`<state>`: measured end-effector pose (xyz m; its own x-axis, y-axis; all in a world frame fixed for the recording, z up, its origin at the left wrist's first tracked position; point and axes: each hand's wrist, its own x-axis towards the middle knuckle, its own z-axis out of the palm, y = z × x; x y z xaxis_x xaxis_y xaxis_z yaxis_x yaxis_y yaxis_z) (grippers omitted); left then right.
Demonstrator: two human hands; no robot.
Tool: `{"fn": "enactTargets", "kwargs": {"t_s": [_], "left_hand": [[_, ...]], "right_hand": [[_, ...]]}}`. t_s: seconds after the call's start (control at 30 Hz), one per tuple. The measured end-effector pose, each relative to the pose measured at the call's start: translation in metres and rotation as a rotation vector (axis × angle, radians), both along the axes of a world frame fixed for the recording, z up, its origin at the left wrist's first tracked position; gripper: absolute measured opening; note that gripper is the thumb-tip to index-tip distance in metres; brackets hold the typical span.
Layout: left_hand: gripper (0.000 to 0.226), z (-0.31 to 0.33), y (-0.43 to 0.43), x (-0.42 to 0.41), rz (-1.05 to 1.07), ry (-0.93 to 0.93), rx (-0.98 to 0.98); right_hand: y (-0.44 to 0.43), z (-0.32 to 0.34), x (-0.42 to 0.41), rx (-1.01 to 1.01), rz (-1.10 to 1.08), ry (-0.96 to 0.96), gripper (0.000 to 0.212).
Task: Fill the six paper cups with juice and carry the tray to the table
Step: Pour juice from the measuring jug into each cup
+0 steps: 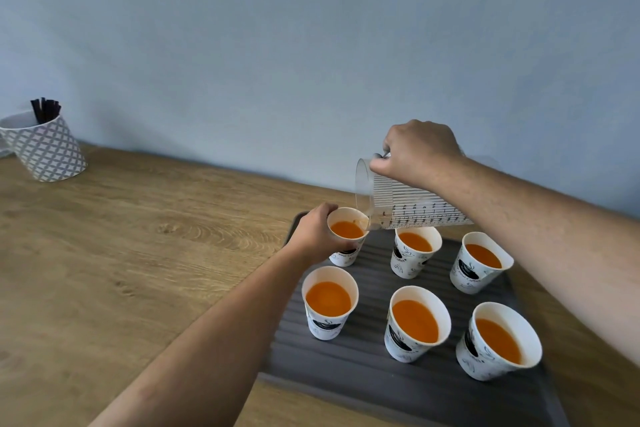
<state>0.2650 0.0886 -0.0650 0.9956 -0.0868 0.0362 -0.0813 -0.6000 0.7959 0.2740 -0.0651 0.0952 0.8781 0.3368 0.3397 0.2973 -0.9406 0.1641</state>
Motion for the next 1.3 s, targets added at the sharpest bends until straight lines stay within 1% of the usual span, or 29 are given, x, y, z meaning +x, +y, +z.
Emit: {"fn": "enactTargets", "kwargs": {"t_s": [0.13,0.3,0.43,0.53,0.7,0.8,0.87,1.03,1.1,1.2,1.3], "left_hand": [[0.084,0.0,0.0,0.0,-0.002,0.018,0.0],[0.095,0.005,0.0,0.0,-0.006,0.004,0.068],[0.102,0.016,-0.001,-0.002,-0.013,-0.027,0.121],[0.1,0.028,-0.009,-0.001,-0.05,-0.064,0.147],[0.093,0.039,-0.042,0.003,-0.161,-0.102,0.247],[0.093,0.037,-0.063,0.003,-0.232,-0.114,0.346],[0.092,0.033,-0.076,0.003,-0.261,-0.099,0.374],[0.086,0.022,-0.092,0.006,-0.273,-0.065,0.406],[0.082,0.02,-0.093,0.008,-0.279,-0.077,0.43],[0.075,0.019,-0.094,0.008,-0.288,-0.112,0.473],[0.075,0.018,-0.094,0.007,-0.294,-0.119,0.48]], "right_hand": [[-0.008,-0.001,0.003,0.051,-0.048,0.016,0.042],[-0.021,0.004,0.003,0.207,-0.115,0.051,0.042],[-0.036,0.016,0.001,0.285,-0.153,0.03,0.042],[-0.053,0.026,-0.005,0.297,-0.17,0.006,0.042],[-0.084,0.033,-0.02,0.191,-0.205,-0.001,0.042],[-0.094,0.027,-0.028,0.099,-0.208,-0.003,0.044],[-0.097,0.021,-0.031,0.048,-0.201,-0.017,0.045],[-0.097,0.005,-0.033,-0.04,-0.151,-0.025,0.045],[-0.095,0.0,-0.032,-0.083,-0.142,-0.031,0.044],[-0.093,-0.004,-0.031,-0.131,-0.124,-0.035,0.035],[-0.092,-0.006,-0.031,-0.166,-0.1,-0.042,0.036]]}}
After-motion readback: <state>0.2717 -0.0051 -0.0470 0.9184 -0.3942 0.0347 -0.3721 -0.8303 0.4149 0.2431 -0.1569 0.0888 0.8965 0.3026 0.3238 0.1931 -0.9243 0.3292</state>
